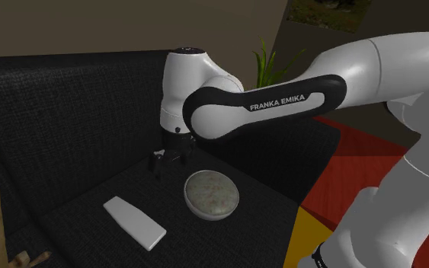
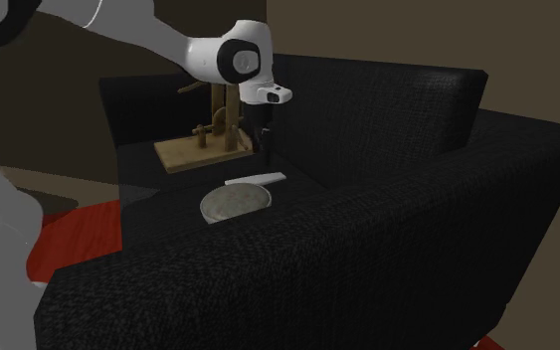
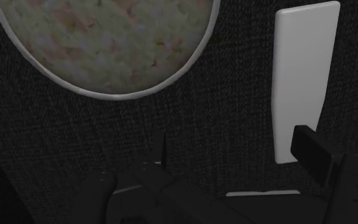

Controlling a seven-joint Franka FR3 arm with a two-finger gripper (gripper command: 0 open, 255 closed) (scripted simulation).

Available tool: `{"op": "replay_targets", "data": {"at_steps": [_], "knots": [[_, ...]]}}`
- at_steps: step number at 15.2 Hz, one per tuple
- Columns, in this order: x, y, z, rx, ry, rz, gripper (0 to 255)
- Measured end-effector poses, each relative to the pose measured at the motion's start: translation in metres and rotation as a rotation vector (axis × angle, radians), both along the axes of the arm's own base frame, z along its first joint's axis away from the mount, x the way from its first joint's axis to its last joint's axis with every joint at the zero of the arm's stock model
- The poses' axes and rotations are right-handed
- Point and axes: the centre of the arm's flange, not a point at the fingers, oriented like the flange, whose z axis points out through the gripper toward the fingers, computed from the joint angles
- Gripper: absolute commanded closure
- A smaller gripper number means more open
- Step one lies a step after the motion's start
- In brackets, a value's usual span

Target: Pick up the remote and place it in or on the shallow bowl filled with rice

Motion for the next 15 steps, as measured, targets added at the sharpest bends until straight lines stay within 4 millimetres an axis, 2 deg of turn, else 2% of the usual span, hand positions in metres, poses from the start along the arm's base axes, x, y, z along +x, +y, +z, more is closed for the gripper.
{"op": "replay_targets", "data": {"at_steps": [6,11,15], "knots": [[0.015,0.063,-0.043,-0.018,0.043,0.059,0],[0.019,0.12,-0.084,-0.033,0.079,0.107,0],[0.02,0.128,-0.107,-0.036,0.085,0.114,0]]}}
